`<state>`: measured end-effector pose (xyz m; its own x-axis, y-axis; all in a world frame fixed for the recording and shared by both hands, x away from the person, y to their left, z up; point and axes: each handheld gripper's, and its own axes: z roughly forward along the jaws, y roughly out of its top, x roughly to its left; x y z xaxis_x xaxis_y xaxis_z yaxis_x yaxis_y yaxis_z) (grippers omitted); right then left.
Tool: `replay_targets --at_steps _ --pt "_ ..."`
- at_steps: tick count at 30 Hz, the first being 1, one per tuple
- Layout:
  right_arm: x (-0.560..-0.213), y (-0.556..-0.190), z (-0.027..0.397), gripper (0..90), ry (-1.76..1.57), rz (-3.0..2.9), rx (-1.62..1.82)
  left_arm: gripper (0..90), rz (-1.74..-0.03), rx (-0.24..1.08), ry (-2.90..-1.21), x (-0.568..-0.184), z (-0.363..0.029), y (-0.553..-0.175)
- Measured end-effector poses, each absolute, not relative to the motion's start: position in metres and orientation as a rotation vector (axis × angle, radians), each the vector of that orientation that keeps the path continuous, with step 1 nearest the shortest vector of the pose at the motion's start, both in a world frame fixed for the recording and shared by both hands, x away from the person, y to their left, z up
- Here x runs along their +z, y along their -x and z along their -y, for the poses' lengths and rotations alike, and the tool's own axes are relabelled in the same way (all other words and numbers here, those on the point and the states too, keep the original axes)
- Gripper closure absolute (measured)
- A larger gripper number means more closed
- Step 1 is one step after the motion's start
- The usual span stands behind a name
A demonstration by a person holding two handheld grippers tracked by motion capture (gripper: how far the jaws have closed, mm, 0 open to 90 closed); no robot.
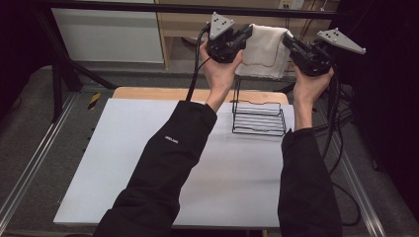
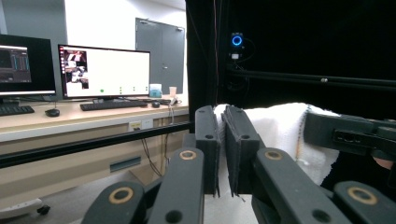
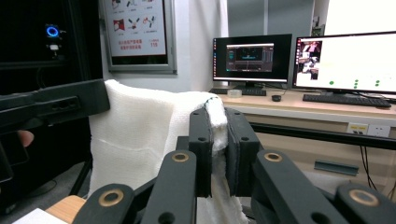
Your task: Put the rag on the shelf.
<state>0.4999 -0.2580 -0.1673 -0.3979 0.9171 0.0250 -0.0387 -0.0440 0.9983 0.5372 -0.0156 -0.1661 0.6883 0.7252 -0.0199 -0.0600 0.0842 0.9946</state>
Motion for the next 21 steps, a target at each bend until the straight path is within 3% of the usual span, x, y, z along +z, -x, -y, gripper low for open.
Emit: replay_targets --at_steps 21 --pt "-0.192 -0.507 0.275 82.7 -1.042 -1.478 1.512 84.3 -0.599 0.634 -1.457 -0.192 0.033 -0.545"
